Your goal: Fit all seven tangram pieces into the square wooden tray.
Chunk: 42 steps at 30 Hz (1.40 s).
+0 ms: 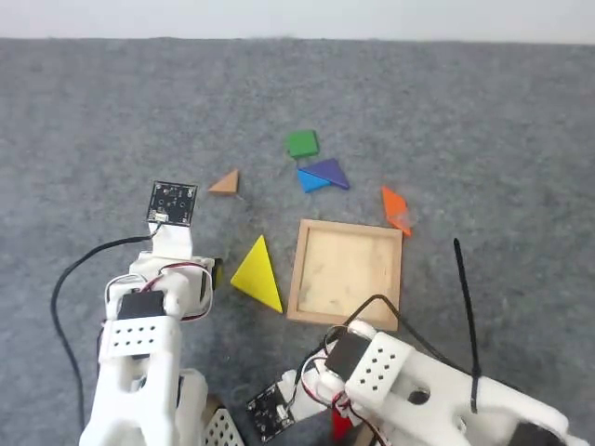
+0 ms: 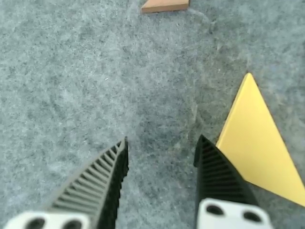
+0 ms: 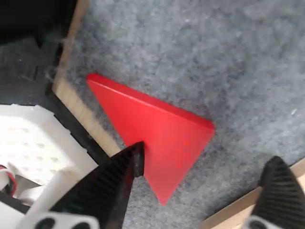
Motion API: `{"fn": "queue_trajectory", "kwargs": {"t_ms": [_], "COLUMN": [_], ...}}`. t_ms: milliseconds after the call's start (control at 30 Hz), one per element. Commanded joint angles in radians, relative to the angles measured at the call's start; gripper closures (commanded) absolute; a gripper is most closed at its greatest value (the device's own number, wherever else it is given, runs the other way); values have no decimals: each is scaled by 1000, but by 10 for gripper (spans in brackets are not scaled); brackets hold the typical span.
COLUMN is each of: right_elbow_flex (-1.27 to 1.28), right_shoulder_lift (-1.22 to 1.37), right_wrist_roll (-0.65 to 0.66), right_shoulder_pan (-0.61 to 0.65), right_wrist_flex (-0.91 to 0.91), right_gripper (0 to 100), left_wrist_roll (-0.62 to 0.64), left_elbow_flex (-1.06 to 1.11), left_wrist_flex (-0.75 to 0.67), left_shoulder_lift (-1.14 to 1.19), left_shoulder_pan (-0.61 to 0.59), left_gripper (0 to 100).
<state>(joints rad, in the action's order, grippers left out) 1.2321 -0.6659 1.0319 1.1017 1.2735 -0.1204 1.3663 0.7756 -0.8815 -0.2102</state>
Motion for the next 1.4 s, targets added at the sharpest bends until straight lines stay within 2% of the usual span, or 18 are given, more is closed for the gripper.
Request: {"fn": "queue_trajectory", "kwargs": {"t_ms": [0, 233, 367, 533, 733, 1033, 1233, 1367], "right_elbow_flex": [-14, -81, -126, -193, -226, -163, -49, -25], "right_shoulder_lift": [50, 84, 84, 87, 81, -67, -119, -54], "right_wrist_roll": [-29, -72, -63, -98, -95, -100, -103, -95], "right_shoulder_pan": [-7, -231, -291, -346, -320, -101, -51, -48], "right_wrist_flex": [-48, -206, -222, -209, -101, 35, -24, -90], "right_gripper": [618, 737, 790, 800, 799, 797, 794, 694], "left_wrist_roll": [-15, -17, -17, -17, -18, -40, -40, -43], "left_elbow_flex": [-12, -12, -12, -12, -12, -13, -13, -13], "left_wrist_flex": [-23, -23, -23, -23, -21, -3, -3, -3], "left_shoulder_lift": [-23, -23, -23, -23, -23, -23, -23, -23], "left_shoulder_pan": [-6, -6, -6, -6, -6, -6, -6, -6], "left_gripper": [776, 776, 776, 776, 776, 776, 776, 776]}}
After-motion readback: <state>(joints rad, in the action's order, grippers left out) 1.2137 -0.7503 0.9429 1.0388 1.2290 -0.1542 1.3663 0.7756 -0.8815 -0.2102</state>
